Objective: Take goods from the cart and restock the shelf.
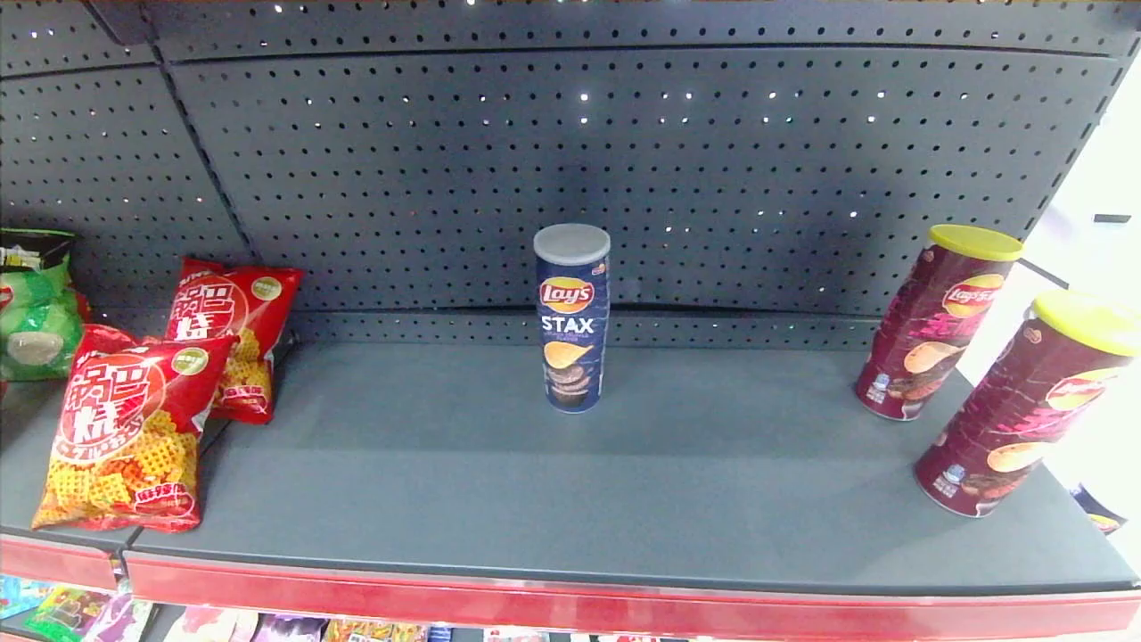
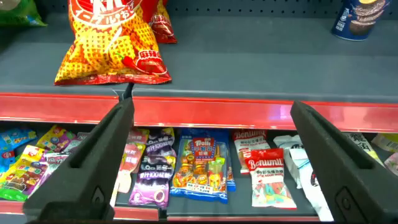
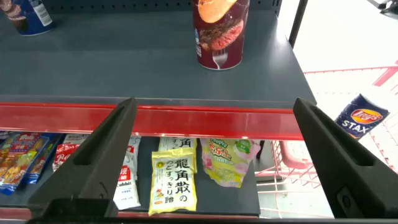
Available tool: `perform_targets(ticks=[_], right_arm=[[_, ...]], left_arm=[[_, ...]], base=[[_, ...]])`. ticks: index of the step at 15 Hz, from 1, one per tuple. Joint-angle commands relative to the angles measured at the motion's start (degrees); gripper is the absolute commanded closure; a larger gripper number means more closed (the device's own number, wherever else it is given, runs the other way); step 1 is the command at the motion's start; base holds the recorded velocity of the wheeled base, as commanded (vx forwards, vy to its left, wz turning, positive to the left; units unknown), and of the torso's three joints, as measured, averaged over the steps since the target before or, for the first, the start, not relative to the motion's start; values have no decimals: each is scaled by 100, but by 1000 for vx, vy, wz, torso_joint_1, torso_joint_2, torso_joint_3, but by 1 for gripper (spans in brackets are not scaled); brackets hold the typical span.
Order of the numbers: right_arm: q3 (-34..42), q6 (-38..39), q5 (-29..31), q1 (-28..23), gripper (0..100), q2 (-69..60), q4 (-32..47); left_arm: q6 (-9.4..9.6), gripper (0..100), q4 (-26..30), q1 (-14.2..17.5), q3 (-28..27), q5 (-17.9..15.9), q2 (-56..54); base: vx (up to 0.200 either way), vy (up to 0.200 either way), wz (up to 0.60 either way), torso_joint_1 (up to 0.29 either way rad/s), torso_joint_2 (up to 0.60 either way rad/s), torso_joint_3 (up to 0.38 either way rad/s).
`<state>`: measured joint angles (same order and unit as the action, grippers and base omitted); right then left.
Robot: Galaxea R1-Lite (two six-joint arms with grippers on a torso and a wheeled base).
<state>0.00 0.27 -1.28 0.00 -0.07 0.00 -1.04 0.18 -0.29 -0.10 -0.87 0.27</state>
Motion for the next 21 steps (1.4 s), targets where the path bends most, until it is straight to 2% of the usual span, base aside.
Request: perform_targets(ticks=[1,3,21], right_arm=[[0,0,-4,0,0,7,0],[0,0,-4,0,0,7,0],[0,0,-4,0,0,7,0]], left_arm=[[95,0,-1,12,1,-1,0],[271,0,-1,3,1,7,8],[200,0,-1,3,1,25,8]], base=[[0,-200,0,-2,-2,-2],[0,-200,0,5,2,0],[0,-200,0,3,2,2]])
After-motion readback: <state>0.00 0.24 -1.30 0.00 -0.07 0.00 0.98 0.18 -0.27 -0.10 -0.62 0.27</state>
